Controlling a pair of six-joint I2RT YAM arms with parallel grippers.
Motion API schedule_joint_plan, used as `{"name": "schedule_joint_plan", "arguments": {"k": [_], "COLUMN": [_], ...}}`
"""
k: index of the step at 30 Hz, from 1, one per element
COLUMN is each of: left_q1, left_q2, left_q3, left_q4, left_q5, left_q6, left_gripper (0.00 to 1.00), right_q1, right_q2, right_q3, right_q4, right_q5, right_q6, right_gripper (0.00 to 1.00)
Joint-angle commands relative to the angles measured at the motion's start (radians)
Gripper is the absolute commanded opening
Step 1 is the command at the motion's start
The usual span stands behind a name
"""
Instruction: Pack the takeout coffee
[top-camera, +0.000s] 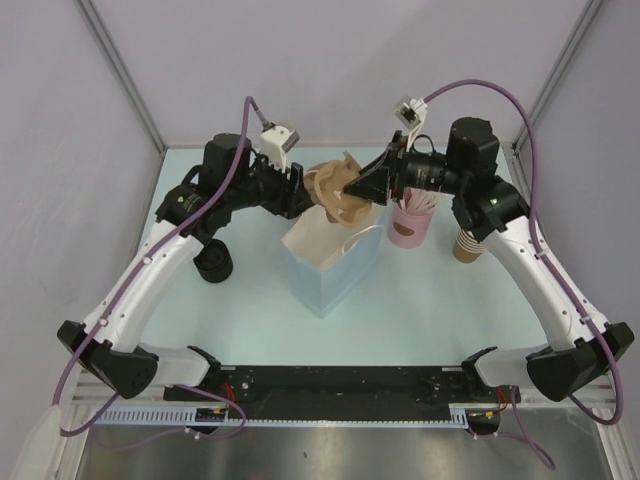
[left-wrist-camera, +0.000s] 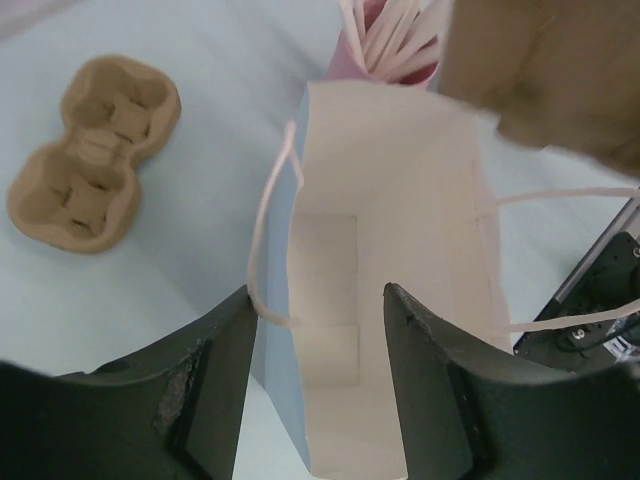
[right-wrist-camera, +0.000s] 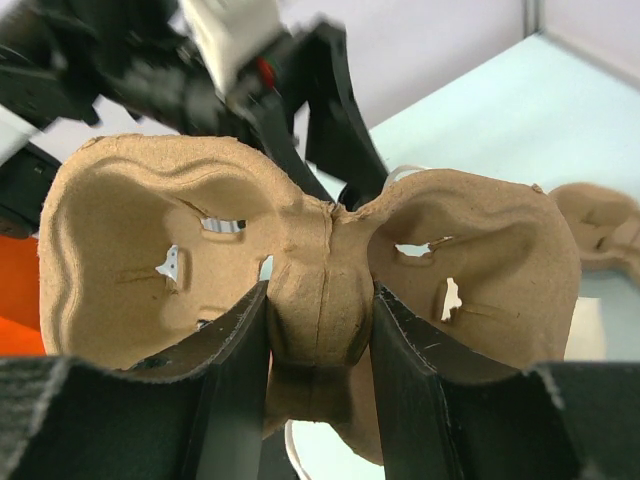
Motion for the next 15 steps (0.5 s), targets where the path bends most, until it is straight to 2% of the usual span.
{"name": "schedule_joint_plan", "arguments": {"k": [1, 15], "left_q1": [0.0, 0.0], "left_q2": [-0.007, 0.044], "left_q3": [0.078, 0.086], "left_q4": [-0.012, 0.019], "left_q5": [0.0, -0.112], "left_q6": [0.055, 0.081], "left_gripper": [0.59, 0.58], "right_q1": [0.05, 0.081], "right_q2": [0.03, 0.078], "right_q3": [-0.015, -0.068], "right_q4": [0.049, -0.009], "right_q5": [-0.002, 0.063], "right_q6": [0.03, -0.027], "right_gripper": [0.32, 0.31]}}
